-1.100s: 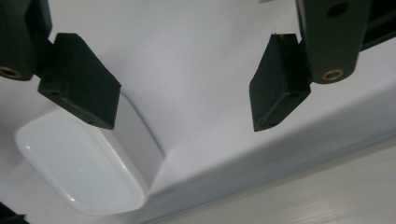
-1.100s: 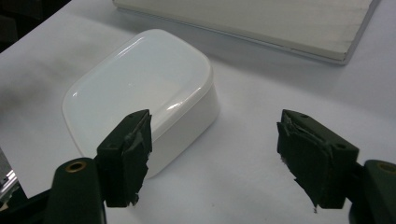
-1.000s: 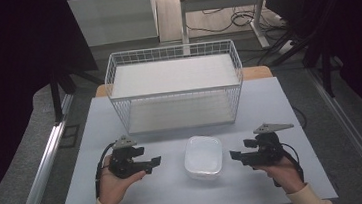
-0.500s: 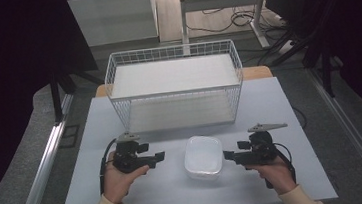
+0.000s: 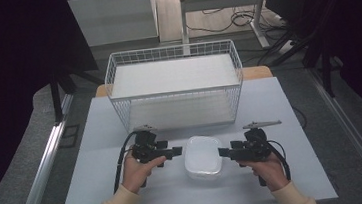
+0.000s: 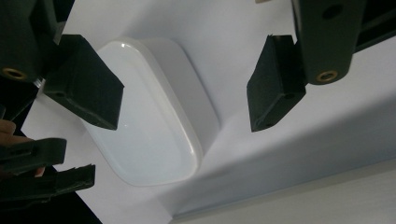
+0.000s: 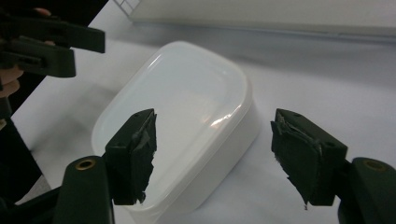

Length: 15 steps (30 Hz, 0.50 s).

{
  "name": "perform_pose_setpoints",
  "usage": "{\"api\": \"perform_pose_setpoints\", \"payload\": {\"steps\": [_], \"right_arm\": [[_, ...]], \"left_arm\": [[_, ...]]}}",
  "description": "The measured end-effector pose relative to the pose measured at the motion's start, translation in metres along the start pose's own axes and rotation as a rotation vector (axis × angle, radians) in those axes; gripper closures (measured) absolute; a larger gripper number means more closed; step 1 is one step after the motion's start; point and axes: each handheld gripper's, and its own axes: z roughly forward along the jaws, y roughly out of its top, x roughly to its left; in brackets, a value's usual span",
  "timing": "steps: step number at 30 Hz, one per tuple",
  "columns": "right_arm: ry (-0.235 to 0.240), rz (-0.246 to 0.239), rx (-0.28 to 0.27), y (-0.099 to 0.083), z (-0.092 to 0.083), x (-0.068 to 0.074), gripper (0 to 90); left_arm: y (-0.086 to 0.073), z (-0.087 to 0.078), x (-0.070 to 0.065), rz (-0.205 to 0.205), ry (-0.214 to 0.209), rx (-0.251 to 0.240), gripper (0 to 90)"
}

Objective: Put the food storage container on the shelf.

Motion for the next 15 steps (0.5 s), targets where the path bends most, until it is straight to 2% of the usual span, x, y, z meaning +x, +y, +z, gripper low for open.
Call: {"api": "perform_pose_setpoints", "payload": {"steps": [6, 7, 9, 11, 14, 15], "right_arm": [[0.018, 0.013, 0.019, -0.004, 0.007, 0.002, 31.9], [0.026, 0.02, 0.027, -0.005, 0.011, 0.003, 32.0], [0.032, 0.029, 0.033, -0.006, 0.014, 0.004, 32.2], [0.038, 0.034, 0.037, -0.006, 0.017, 0.005, 32.2], [0.042, 0.038, 0.038, -0.006, 0.019, 0.005, 32.2], [0.041, 0.039, 0.042, -0.007, 0.02, 0.006, 32.2]], "left_arm": [[0.001, 0.007, 0.001, -0.039, -0.051, -0.001, 28.9], [0.002, 0.01, 0.002, -0.055, -0.067, -0.001, 30.2], [0.002, 0.011, 0.003, -0.064, -0.073, 0.002, 31.2], [0.003, 0.019, 0.005, -0.084, -0.099, 0.02, 32.4], [0.003, 0.023, 0.007, -0.098, -0.112, 0.035, 33.9], [0.003, 0.027, 0.009, -0.118, -0.134, 0.04, 34.3]]}}
